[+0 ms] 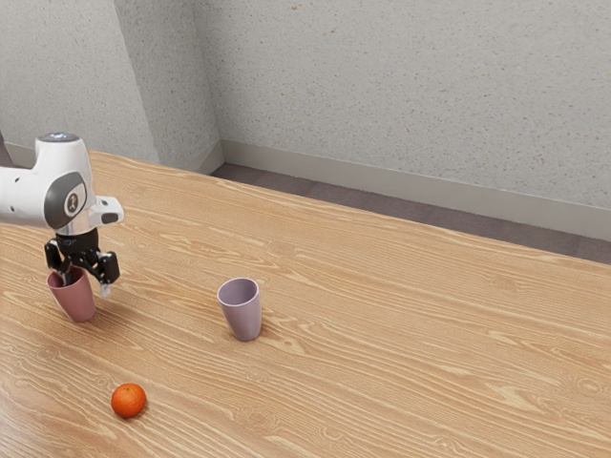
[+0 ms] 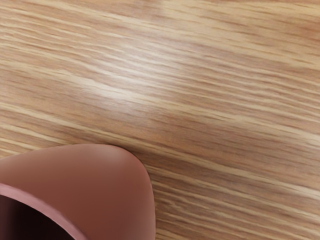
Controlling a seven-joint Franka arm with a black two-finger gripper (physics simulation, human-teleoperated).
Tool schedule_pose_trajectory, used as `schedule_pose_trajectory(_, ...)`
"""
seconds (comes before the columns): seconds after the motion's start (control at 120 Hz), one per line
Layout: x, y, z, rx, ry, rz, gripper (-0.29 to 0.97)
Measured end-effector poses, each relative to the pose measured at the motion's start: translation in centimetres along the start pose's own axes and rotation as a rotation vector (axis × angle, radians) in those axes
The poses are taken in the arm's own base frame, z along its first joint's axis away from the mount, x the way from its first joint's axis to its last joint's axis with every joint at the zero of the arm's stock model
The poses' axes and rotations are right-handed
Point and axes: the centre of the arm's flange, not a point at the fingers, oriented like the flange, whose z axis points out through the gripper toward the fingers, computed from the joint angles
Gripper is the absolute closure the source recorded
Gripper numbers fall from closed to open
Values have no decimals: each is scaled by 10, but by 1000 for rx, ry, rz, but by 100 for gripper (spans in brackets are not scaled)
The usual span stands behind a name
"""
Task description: Place the left cup onto the right cup
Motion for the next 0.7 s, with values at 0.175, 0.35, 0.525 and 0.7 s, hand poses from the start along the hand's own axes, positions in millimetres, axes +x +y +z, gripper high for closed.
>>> schedule_pose_trajectory(0.175,1,1,0,-11,8,1,53)
schedule_pose_trajectory(0.35,1,1,-1,-26,15,-4,69)
schedule_pose_trajectory(0.525,0,0,-5,-32,18,-8,75)
schedule_pose_trajectory(0.7,-9,-3,-33,-45,49,-15,77)
